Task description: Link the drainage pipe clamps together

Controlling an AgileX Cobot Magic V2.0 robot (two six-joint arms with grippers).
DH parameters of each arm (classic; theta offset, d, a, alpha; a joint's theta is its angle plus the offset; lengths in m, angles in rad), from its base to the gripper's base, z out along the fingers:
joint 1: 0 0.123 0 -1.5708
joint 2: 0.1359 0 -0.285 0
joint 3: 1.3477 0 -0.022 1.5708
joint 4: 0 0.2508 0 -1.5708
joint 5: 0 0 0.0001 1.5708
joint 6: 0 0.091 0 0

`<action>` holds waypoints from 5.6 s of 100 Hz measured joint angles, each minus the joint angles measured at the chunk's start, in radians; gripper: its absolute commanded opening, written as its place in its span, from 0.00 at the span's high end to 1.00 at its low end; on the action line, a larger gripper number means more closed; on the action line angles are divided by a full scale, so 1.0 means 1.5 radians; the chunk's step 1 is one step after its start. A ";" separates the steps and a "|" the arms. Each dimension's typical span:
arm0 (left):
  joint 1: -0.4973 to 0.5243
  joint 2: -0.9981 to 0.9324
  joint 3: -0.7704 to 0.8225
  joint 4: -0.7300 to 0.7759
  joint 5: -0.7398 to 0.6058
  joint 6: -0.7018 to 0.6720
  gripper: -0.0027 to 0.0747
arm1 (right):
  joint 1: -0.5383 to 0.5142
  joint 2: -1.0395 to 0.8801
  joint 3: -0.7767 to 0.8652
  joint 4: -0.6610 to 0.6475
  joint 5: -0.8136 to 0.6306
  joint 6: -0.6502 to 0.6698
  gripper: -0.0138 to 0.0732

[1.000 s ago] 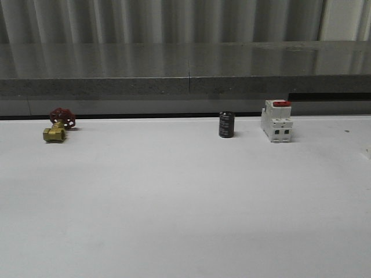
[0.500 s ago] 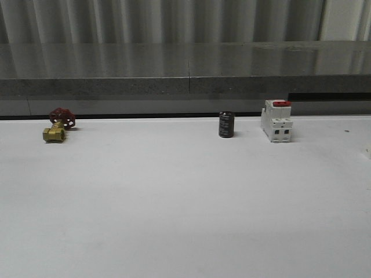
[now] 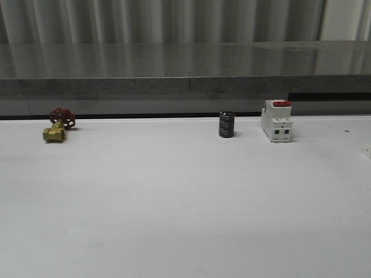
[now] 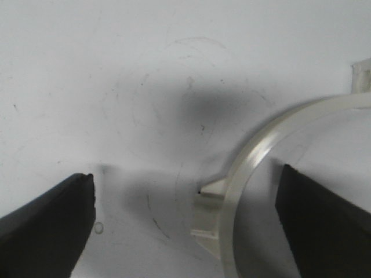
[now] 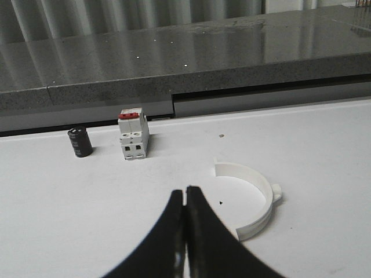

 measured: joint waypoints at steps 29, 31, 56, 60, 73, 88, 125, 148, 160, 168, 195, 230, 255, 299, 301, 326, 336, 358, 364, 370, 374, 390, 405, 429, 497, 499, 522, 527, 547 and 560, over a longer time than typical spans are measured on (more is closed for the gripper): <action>0.000 0.000 0.000 -0.001 -0.001 0.000 0.41 | 0.000 0.000 0.000 0.000 0.000 0.000 0.92; 0.000 0.000 0.000 -0.001 -0.001 0.000 0.43 | 0.000 0.000 0.000 0.000 0.000 0.000 0.92; 0.000 0.000 0.000 -0.003 0.007 0.000 0.68 | 0.000 0.000 0.000 0.000 0.000 0.000 0.92; 0.000 0.000 0.000 -0.003 0.008 0.000 0.73 | 0.000 0.000 0.000 0.000 0.000 0.000 0.92; 0.000 0.000 0.000 -0.003 0.018 0.000 0.84 | 0.000 0.000 0.000 0.000 0.000 0.000 0.92; 0.000 0.000 0.000 -0.004 0.018 0.001 0.89 | 0.000 0.000 0.000 0.000 0.000 0.000 0.92; -0.013 -0.052 0.000 -0.017 0.043 0.001 0.89 | 0.000 0.000 0.000 0.000 0.000 0.000 0.92; -0.096 -0.154 0.000 -0.029 0.116 -0.014 0.89 | 0.000 0.000 0.000 0.000 0.000 0.000 0.92; -0.156 -0.177 0.000 -0.032 0.149 -0.063 0.89 | 0.000 0.000 0.000 0.000 0.000 0.000 0.92; -0.200 -0.179 0.000 -0.032 0.157 -0.096 0.89 | 0.000 0.000 0.000 0.000 0.000 0.000 0.92; -0.372 -0.168 0.000 0.002 0.126 -0.229 0.89 | 0.000 0.000 0.000 0.000 0.000 0.000 0.92; -0.475 -0.062 -0.013 0.065 0.103 -0.350 0.89 | 0.000 0.000 0.000 0.000 0.000 0.000 0.92; -0.498 -0.010 -0.036 0.069 0.086 -0.368 0.89 | 0.000 0.000 0.000 0.000 0.000 0.000 0.92; -0.509 -0.006 -0.039 0.071 0.084 -0.371 0.86 | 0.000 0.000 0.000 0.000 0.000 0.000 0.92; -0.509 -0.005 -0.039 0.071 0.084 -0.371 0.85 | 0.000 0.000 0.000 0.000 0.000 0.000 0.92; -0.509 0.003 -0.040 0.071 0.089 -0.371 0.47 | 0.000 0.000 0.000 0.000 0.000 0.000 0.92; -0.509 0.003 -0.040 0.071 0.090 -0.371 0.22 | 0.000 0.000 0.000 0.000 0.000 0.000 0.92; -0.509 0.003 -0.044 0.071 0.091 -0.371 0.12 | 0.000 0.000 0.000 0.000 0.000 0.000 0.92; -0.509 0.000 -0.047 0.071 0.091 -0.371 0.12 | 0.000 0.000 0.000 0.000 0.000 0.000 0.92; -0.509 -0.014 -0.047 0.072 0.091 -0.371 0.12 | 0.000 0.000 0.000 0.000 0.000 0.000 0.92; -0.509 -0.028 -0.047 0.075 0.091 -0.371 0.12 | 0.000 0.000 0.000 0.000 0.000 0.000 0.92; -0.503 -0.104 -0.047 0.086 0.091 -0.357 0.12 | 0.000 0.000 0.000 0.000 0.000 0.000 0.92; -0.466 -0.202 -0.040 0.086 0.093 -0.317 0.12 | 0.000 0.000 0.000 0.000 0.000 0.000 0.92; -0.368 -0.395 0.056 0.059 0.090 -0.218 0.12 | 0.000 0.000 0.000 0.000 0.000 0.000 0.92; -0.306 -0.951 0.415 0.041 0.057 -0.190 0.44 | 0.000 0.000 0.000 0.000 0.000 0.000 0.92; -0.306 -0.960 0.420 0.041 0.057 -0.190 0.49 | 0.000 0.000 0.000 0.000 0.000 0.000 0.92; -0.306 -1.001 0.438 0.041 0.058 -0.189 0.98 | 0.000 0.000 0.000 0.000 0.000 0.000 0.92; -0.306 -1.003 0.438 0.041 0.058 -0.189 0.99 | 0.000 0.000 0.000 0.000 0.000 0.000 0.92; -0.306 -1.003 0.438 0.041 0.058 -0.189 0.99 | 0.000 0.000 0.000 0.000 -0.009 0.000 0.92; -0.306 -1.003 0.438 0.041 0.058 -0.189 0.99 | 0.000 0.000 0.000 0.000 -0.036 0.000 0.92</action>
